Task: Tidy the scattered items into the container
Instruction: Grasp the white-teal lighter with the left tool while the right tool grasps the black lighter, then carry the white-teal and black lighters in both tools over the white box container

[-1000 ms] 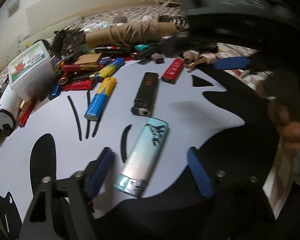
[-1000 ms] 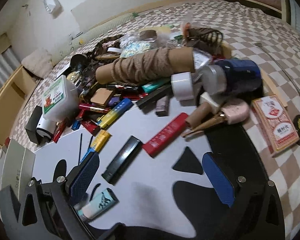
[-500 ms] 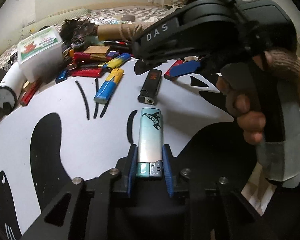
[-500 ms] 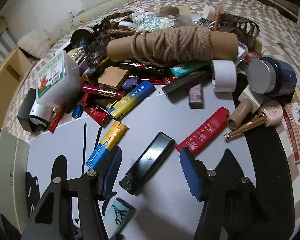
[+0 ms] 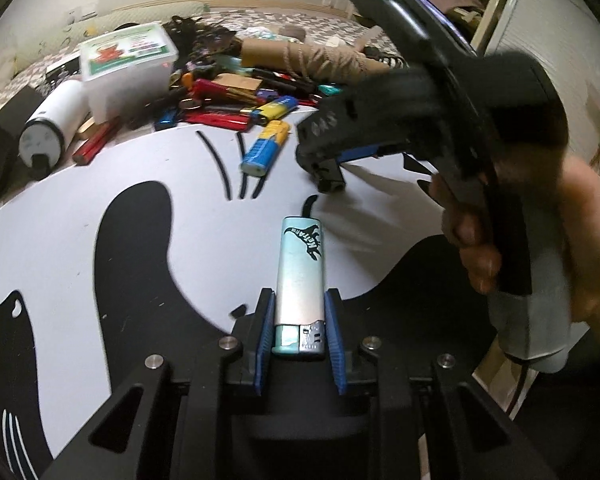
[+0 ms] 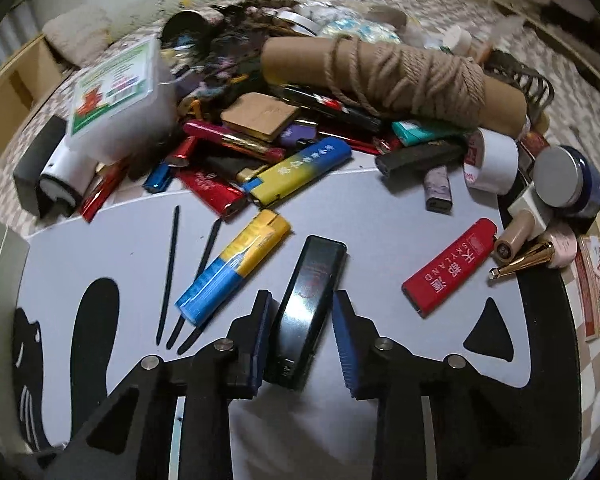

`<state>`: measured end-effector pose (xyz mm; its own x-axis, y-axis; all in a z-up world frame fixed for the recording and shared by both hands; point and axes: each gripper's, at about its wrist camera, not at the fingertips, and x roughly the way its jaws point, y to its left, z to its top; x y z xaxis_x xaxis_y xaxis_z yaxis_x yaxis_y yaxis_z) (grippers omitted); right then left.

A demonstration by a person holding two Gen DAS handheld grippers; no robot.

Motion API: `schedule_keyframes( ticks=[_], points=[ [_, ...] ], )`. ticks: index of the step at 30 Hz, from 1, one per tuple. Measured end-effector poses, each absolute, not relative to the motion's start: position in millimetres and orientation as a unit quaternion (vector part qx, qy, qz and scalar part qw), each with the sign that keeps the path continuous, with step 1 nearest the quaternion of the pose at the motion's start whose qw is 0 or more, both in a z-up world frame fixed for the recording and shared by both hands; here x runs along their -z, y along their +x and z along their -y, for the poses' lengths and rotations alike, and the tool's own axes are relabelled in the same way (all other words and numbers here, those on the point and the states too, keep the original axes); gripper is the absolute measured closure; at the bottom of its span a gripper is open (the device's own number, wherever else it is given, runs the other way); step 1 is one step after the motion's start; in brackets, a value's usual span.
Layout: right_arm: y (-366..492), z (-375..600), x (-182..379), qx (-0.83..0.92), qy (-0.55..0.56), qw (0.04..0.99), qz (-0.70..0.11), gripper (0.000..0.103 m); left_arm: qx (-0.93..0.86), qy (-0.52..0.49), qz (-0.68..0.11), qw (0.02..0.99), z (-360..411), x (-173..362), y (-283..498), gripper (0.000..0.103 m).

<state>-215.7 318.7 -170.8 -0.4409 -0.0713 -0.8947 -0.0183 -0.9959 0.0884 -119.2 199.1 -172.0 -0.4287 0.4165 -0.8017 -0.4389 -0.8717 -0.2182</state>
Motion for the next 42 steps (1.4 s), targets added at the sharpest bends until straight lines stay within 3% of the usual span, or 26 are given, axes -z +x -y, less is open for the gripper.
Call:
schedule_keyframes(
  ticks=[21,42],
  points=[
    [-138.5,-299.6,173.0,0.866,0.496,0.067,0.012,0.078,-0.844,-0.479,0.040,0.238,-171.3,170.3,-121.8,0.078],
    [-116.2,-307.0,153.0,0.860,0.486,0.071,0.134,0.079,-0.851,-0.473,0.072,0.217,-147.0,159.4,-123.2,0.078]
  ],
)
